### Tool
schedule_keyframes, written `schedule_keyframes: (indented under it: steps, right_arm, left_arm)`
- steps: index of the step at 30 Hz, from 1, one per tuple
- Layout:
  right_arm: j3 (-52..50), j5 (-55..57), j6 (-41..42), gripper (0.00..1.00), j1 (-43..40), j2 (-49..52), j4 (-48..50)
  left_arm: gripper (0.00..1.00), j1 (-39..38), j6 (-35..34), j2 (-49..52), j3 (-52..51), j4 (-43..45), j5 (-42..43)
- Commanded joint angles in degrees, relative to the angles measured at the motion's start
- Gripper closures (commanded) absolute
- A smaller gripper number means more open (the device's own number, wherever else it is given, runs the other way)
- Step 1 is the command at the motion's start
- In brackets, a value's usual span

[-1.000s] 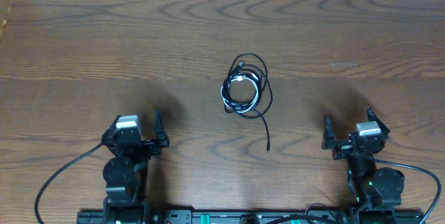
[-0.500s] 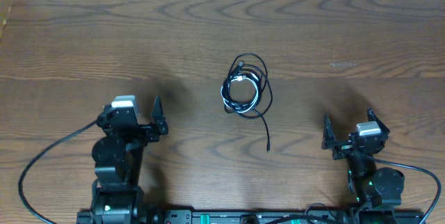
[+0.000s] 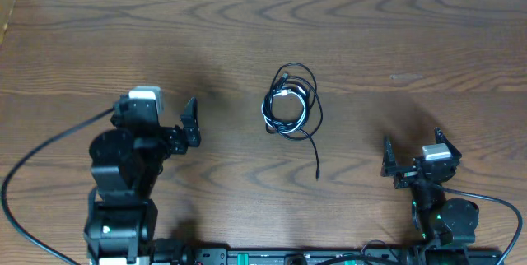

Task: Untangle cables
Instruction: 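Raise both arms and move grippers toward the cable bundle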

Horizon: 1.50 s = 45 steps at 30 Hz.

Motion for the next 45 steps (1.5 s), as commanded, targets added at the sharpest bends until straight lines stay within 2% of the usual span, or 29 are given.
schedule_keyframes:
  steps: [1,12,16,24,33,38,45]
  right_arm:
    - [-0.09,0.42,0.66,0.01,0.44,-0.42,-0.22]
    - [-0.09,0.37,0.66,0.01,0.46,-0.42,-0.22]
    - [-0.09,0.26,0.66,0.01,0.46,-0.39,-0.24]
    - [-0.09,-0.33,4.81,0.01,0.44,-0.35,-0.04]
    - [4.02,-3.43,4.92,0.01,0.42,1.46,0.2]
    - [10.95,-3.48,3.98,0.01,-0.39,8.66,0.2]
    - [25.57,-6.36,0.61,0.01,-0.48,27.15,-1.03]
  left_arm:
    - [0.04,0.04,1.73,3.3,6.1,-3.85,2.58]
    - [0.04,0.04,3.19,17.27,26.1,-23.21,3.63]
    - [0.04,0.04,3.21,21.57,31.06,-27.54,4.04]
    - [0.04,0.04,3.19,24.11,31.32,-26.03,3.72]
    - [0.04,0.04,3.19,24.74,31.32,-25.42,3.56]
    - [0.04,0.04,3.19,24.74,31.32,-24.44,3.58]
    - [0.04,0.02,2.89,25.27,31.32,-24.85,3.58]
